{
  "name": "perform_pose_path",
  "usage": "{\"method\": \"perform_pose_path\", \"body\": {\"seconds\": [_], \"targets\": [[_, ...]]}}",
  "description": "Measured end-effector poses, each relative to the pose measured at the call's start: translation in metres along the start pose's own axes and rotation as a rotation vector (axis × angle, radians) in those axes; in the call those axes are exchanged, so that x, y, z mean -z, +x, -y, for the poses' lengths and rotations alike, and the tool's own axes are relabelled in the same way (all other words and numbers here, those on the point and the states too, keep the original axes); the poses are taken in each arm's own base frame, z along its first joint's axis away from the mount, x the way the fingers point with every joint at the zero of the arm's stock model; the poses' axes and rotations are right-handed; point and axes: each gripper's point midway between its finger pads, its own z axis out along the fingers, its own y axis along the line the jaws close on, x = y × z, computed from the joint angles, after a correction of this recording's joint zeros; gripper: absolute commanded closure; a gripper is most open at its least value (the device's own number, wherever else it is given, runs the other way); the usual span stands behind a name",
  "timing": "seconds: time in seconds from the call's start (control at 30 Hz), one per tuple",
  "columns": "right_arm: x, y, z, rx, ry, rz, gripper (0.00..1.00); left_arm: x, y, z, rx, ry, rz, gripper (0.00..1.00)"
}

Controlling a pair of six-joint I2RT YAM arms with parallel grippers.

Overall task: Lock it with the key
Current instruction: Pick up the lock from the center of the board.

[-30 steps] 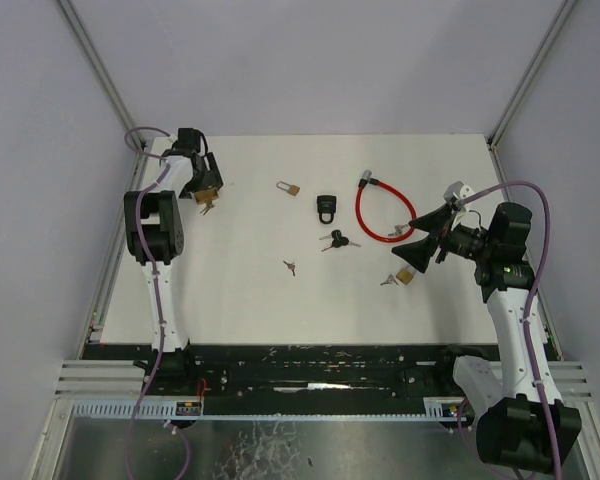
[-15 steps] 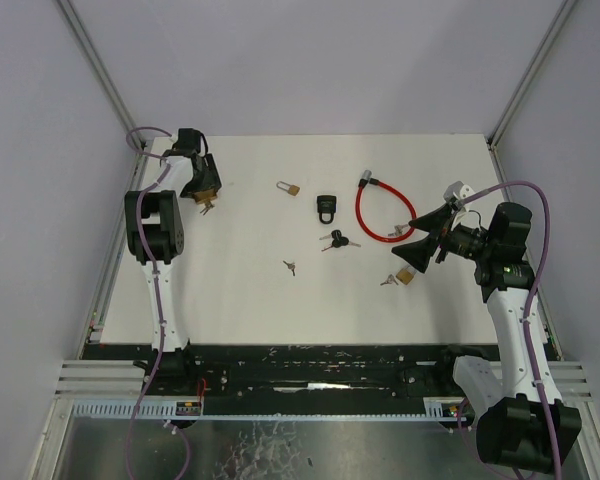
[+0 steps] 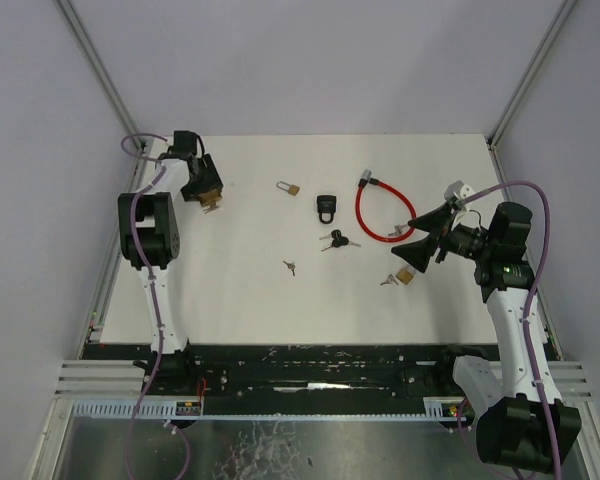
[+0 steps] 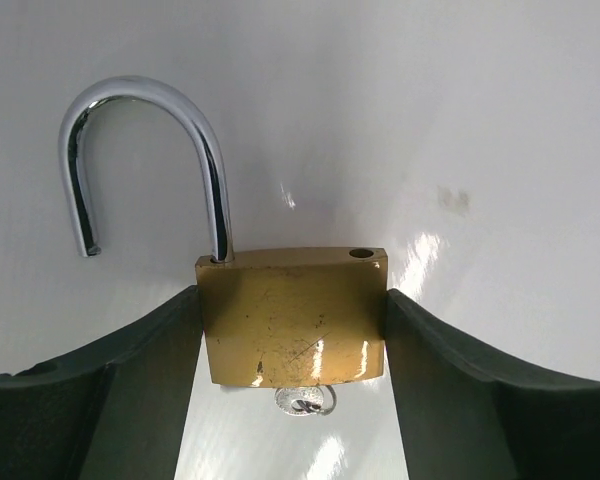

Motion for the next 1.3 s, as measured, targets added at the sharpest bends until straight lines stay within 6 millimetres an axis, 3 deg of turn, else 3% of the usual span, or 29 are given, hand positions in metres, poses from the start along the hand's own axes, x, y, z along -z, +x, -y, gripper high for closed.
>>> {"method": "perform_pose_path", "body": {"seconds": [0.17,0.4,0.5,0.67,0.8,0.97,1.1,1.3], "targets": [[0.0,0.0,-0.003,-0.005,-0.014,0.004,0.0,0.042,0.017,0.011,0.095,0.077,0.023,0.8],[-0.001,-0.002,-0.003,-0.012,-0.015,0.01,0.0,0.102,-0.002,0.047,0.244,0.272,0.164,0.86],[-0.001,-0.002,-0.003,-0.01,-0.015,0.014,0.0,0.119,0.003,0.064,0.303,0.385,0.206,0.87],[-0.001,-0.002,-0.003,-0.007,-0.015,0.017,0.0,0.147,0.04,0.087,0.349,0.505,0.206,0.87],[-0.002,0.002,-0.005,0.002,-0.035,0.022,0.0,0.177,0.069,0.129,0.3,0.634,0.224,0.88],[-0.003,0.01,-0.011,0.018,-0.074,0.041,0.0,0.232,0.103,0.19,0.192,0.85,0.267,0.9],[-0.004,0.016,-0.015,0.05,-0.086,0.067,0.0,0.267,0.141,0.216,0.132,0.983,0.283,0.9],[-0.007,0.022,-0.02,0.118,-0.108,0.111,0.0,0.284,0.182,0.246,0.111,1.061,0.277,0.91]]}}
